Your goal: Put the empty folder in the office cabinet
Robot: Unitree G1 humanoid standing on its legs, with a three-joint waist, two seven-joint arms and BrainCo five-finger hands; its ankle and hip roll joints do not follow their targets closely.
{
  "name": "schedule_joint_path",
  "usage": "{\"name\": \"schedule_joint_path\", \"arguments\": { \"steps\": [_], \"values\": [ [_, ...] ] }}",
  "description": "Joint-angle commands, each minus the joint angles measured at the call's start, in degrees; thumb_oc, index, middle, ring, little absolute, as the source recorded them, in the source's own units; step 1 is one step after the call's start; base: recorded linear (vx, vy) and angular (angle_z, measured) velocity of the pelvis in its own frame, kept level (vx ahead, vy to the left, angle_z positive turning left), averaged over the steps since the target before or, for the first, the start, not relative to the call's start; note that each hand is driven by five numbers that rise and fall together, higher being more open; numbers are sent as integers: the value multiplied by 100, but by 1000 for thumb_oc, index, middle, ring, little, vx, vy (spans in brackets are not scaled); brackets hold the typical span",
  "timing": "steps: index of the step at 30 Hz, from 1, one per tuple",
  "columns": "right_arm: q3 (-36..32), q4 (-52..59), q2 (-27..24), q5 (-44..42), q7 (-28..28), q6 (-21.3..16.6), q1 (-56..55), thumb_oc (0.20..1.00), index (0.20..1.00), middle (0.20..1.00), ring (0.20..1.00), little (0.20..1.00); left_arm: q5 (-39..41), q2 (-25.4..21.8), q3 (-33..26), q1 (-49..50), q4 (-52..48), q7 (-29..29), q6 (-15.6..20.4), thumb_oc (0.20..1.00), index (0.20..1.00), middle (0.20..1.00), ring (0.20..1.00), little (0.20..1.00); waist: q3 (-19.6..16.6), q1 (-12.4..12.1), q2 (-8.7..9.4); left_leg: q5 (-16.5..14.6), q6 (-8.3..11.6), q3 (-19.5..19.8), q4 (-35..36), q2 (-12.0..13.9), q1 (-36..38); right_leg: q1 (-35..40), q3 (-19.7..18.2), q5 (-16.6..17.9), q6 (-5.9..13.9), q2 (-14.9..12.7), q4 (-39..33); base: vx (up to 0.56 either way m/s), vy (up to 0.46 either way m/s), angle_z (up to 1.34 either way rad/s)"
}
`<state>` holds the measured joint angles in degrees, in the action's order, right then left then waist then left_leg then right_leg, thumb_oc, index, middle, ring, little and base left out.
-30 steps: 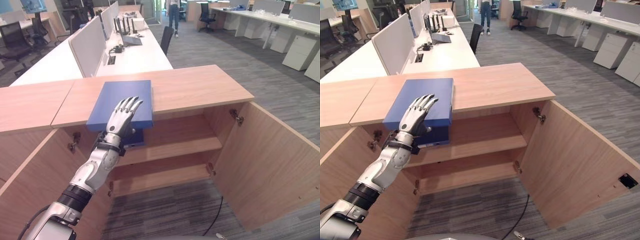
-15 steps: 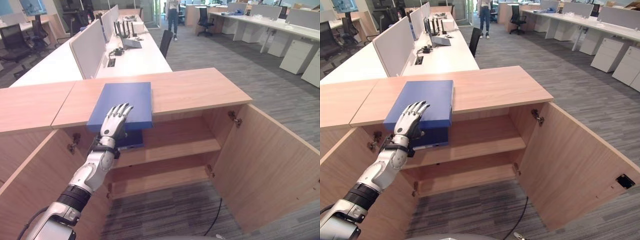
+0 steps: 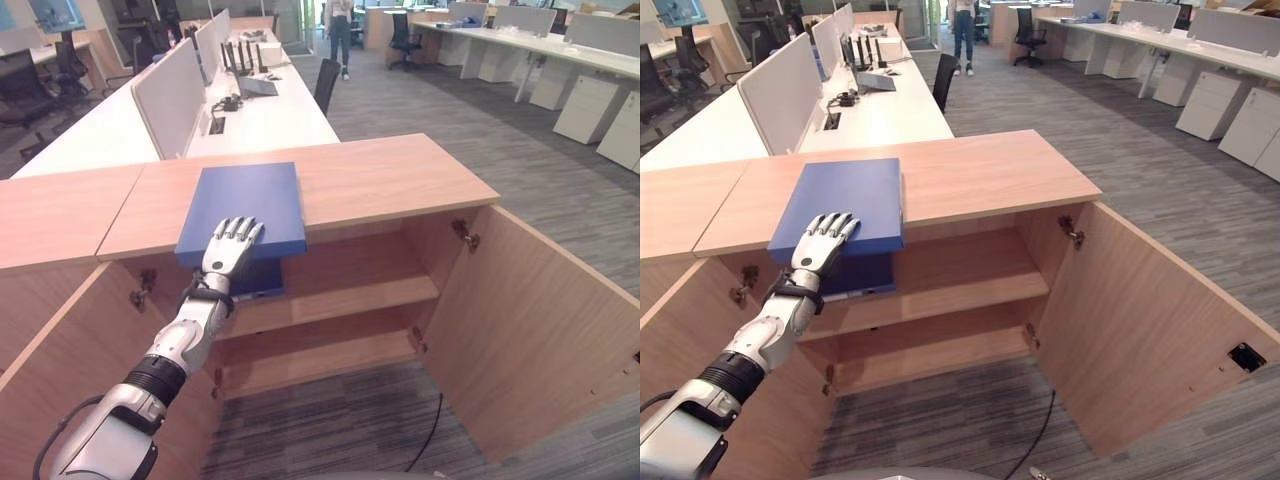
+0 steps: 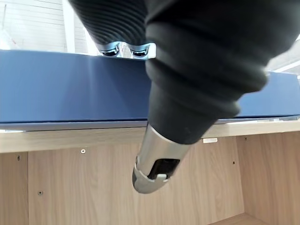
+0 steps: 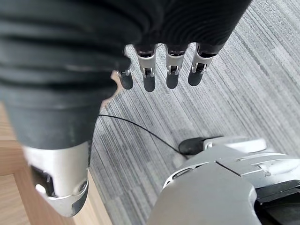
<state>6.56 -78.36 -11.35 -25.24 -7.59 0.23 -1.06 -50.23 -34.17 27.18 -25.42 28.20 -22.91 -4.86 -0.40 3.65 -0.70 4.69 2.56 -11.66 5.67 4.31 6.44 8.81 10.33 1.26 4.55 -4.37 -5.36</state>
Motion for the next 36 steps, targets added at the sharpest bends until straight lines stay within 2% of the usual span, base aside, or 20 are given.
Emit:
{"name": "schedule_joint_path", "arguments": {
  "steps": [1,4,5,7,12,18,20,25,26,28,29,30,36],
  "values": [
    [147,-340,54,-37,-73,-126,440,1000,1000,1000,1000,1000,-249,-184,7,-1003,624,-126,-157,1000,1000,1000,1000,1000,160,19,250,-951,48,110,-67,-123,379,54,213,-121,320,-64,36,0,0,0],
    [160,-349,53,-38,-83,-131,442,1000,1000,1000,1000,1000,-278,-150,66,-1036,807,-155,-209,1000,1000,1000,1000,1000,161,25,251,-952,47,103,-67,-124,382,56,209,-121,319,-63,36,0,0,0],
    [168,-353,52,-41,-89,-139,440,1000,1000,1000,1000,1000,-320,-139,141,-1070,1014,-187,-232,520,520,520,520,520,159,31,250,-955,45,98,-67,-123,383,54,198,-125,321,-62,36,0,0,0],
    [178,-350,60,-41,-97,-151,436,1000,1000,1000,1000,1000,-346,-140,190,-1078,1206,-203,-285,200,200,200,200,200,151,32,251,-957,44,86,-67,-123,392,58,190,-124,324,-63,36,0,0,0],
    [196,-344,72,-53,-142,-171,454,1000,1000,1000,1000,1000,-225,-50,159,-1063,1626,-366,-432,200,200,200,200,200,159,37,250,-953,43,84,-67,-124,397,55,178,-128,320,-59,36,-4,0,-3],
    [155,-373,103,-26,-220,-212,418,1000,1000,1000,1000,1000,199,72,-321,-602,1153,-681,-347,200,200,200,200,200,170,7,276,-944,46,94,-67,-125,395,58,203,-132,309,-58,36,0,0,0],
    [35,-362,151,-32,-299,-218,423,1000,1000,1000,1000,1000,737,499,-808,181,187,-802,6,200,200,200,200,200,208,-59,326,-934,37,137,-67,-126,377,52,231,-127,294,-60,36,0,0,0],
    [-141,-290,214,-114,-337,-200,452,1000,1000,1000,1000,1000,1649,988,-1130,1445,-1215,-459,664,200,200,200,200,200,273,-154,357,-909,9,215,-67,-129,317,32,263,-98,276,-70,36,2,-4,1],
    [-134,-289,211,-114,-337,-198,441,1000,1000,1000,1000,1000,1658,981,-1143,1477,-1251,-439,663,200,200,200,200,200,264,-150,354,-909,9,216,-67,-129,317,32,264,-98,276,-70,36,-3,-8,5],
    [-180,-251,233,-184,-331,-191,413,1000,1000,1000,1000,1000,2263,1068,-1191,2228,-1839,-97,982,200,200,200,200,200,336,-223,371,-889,-8,269,-67,-132,260,4,290,-82,269,-74,36,-16,-16,7],
    [-172,-250,232,-185,-330,-191,402,1000,1000,1000,1000,1000,2276,1058,-1203,2258,-1870,-77,979,200,200,200,200,200,325,-217,371,-888,-9,271,-67,-132,259,3,291,-82,270,-74,36,-27,-28,7],
    [-197,-240,241,-247,-313,-170,355,1000,1000,1000,1000,1000,2669,1059,-1246,2705,-2119,161,1126,200,200,200,200,200,357,-265,382,-877,-18,303,-67,-136,220,-19,319,-72,268,-75,36,-18,-23,6],
    [-238,-223,229,-267,-224,-149,257,1000,1000,1000,1000,1000,3294,901,-1571,3520,-2843,661,1368,200,200,200,200,200,411,-362,388,-856,-25,372,-67,-139,166,-35,374,-77,259,-68,36,-7,-19,9]
  ]
}}
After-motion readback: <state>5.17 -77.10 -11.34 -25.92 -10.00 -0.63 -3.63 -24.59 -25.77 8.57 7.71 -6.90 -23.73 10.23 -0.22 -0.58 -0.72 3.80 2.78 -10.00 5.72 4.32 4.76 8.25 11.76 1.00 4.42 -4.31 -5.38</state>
